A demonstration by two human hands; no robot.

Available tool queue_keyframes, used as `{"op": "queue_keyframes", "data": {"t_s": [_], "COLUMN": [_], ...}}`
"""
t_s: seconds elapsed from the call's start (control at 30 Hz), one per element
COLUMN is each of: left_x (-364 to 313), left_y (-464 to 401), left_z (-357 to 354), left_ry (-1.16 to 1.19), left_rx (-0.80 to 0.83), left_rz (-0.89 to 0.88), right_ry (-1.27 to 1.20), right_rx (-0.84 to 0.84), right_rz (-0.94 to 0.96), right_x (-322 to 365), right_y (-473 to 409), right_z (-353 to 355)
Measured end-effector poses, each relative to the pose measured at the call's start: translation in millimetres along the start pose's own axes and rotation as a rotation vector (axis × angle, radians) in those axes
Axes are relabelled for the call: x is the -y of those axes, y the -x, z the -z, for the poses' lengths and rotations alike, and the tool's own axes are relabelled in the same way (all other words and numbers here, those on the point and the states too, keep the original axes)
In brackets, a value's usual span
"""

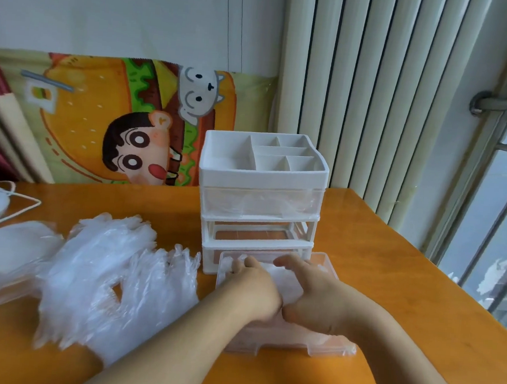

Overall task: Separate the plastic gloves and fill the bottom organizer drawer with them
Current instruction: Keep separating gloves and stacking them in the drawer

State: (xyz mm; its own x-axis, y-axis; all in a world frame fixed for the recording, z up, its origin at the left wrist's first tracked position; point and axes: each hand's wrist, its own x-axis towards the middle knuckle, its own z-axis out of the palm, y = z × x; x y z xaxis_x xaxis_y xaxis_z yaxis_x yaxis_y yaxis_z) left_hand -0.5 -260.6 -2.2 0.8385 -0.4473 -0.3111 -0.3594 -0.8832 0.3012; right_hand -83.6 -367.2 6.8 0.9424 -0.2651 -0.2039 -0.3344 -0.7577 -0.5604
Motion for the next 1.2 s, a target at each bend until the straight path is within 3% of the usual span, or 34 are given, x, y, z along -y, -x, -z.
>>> {"op": "queue_keyframes", "data": {"t_s": [0.13,0.3,0.47,0.57,0.63,0.7,0.73,0.8,0.9,1.0,1.2], "left_x": [14,77,177,210,222,227,231,236,244,247,249], "left_y": [34,55,50,50,50,51,52,53,54,56,64], "left_z": [32,60,58,43,41,46,51,58,63,66,73], "left_ry": [0.041,0.382,0.647,0.863,1.034,1.171,1.226,1.306,1.399,1.435,1.435], "left_rx": [-0.027,-0.339,-0.505,-0.502,-0.509,-0.536,-0.567,-0.617,-0.656,-0.649,-0.570], "left_rz": [-0.185,-0.462,-0.328,-0.314,-0.339,-0.372,-0.380,-0.379,-0.367,-0.358,-0.412], "right_ry": [0.083,0.221,0.235,0.287,0.285,0.266,0.203,0.165,0.441,0.406,0.131], "right_rx": [-0.233,-0.427,-0.639,-0.859,-0.904,-0.775,-0.621,-0.317,-0.103,-0.092,-0.297], "right_rz": [-0.009,-0.037,-0.006,0.126,0.251,0.415,0.456,0.430,0.311,0.265,0.187], "right_x": [1,4,11,28,58,95,116,150,182,184,162], "right_y": [-4,-9,-6,2,11,24,28,31,23,15,2], "right_z": [-5,-14,-19,-22,-30,-49,-63,-95,-137,-152,-143]}}
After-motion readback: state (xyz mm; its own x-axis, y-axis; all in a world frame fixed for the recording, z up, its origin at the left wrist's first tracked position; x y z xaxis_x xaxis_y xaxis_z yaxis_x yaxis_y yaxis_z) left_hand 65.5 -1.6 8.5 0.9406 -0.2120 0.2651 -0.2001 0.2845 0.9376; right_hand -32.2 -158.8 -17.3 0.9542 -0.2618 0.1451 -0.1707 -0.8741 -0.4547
